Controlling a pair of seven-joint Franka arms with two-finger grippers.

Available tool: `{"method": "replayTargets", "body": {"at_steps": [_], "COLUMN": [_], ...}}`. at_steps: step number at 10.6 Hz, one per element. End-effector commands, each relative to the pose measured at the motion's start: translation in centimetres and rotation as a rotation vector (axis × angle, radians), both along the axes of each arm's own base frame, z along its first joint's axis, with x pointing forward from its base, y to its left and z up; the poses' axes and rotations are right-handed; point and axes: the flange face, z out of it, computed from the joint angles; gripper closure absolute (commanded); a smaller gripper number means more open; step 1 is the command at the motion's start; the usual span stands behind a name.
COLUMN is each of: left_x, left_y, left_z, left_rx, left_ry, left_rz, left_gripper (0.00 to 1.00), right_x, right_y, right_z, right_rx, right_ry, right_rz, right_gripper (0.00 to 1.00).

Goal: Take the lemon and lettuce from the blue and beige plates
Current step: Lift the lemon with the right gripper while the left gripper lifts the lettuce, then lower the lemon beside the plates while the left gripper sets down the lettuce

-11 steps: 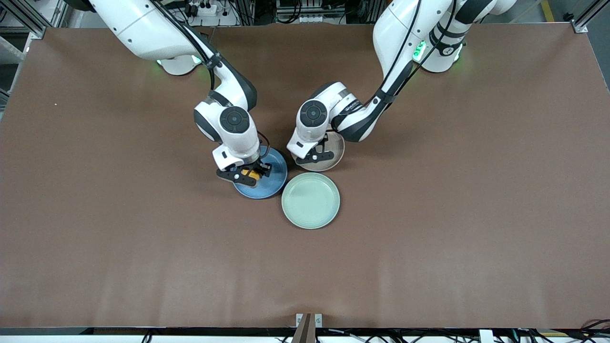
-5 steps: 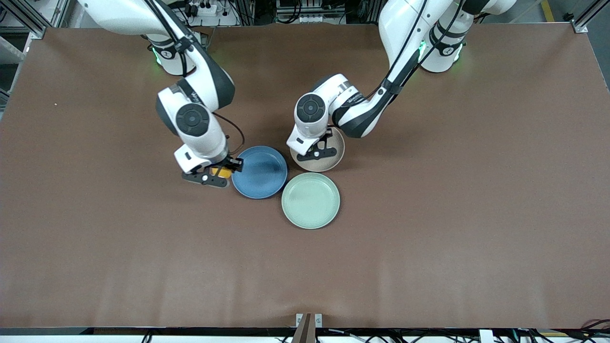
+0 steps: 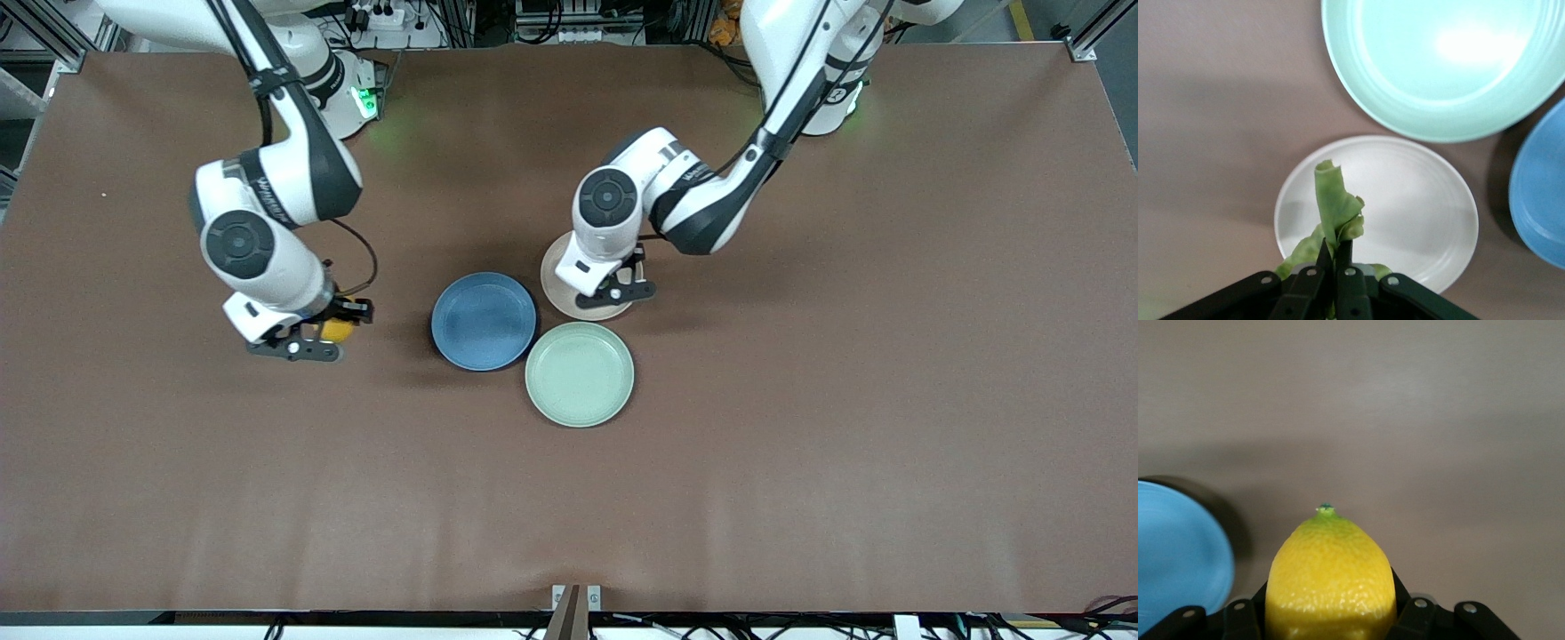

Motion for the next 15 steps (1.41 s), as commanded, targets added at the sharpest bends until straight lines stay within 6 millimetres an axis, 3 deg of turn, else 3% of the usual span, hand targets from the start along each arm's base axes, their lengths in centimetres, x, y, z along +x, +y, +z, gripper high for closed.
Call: {"method": "replayTargets", "body": {"at_steps": [1, 5, 8, 12, 15], "left_x": [2.3, 6.3, 10.3, 14.4, 16.3], "left_y": [3.7, 9.4, 16.2, 25.0, 30.7], "left_z": [2.0, 1.4, -0.5, -0.8, -1.2], "left_rx": [0.01, 0.072, 0.072, 0.07, 0.056], "left_ry": [-0.031, -0.072, -0.037, -0.035, -0.028], "left_rz": [-0.028, -0.048, -0.074, -0.128, -0.18], "left_gripper": [1.0, 1.0, 1.0, 1.0, 1.0], "right_x": [-0.1, 0.6, 0.3, -1.4, -3.4], "right_y": [-4.3, -11.8, -15.4, -15.6, -15.4], "right_z": [1.0, 0.7, -0.8, -5.3, -9.9], "right_rx": [0.021, 0.101, 0.108, 0.107, 0.103], "right_ry": [0.024, 0.052, 0.053, -0.019, -0.092], "right_rz": [0.057, 0.139, 0.17, 0.184, 0.188], "right_gripper": [0.73, 0.73, 0.73, 0.73, 0.73]}}
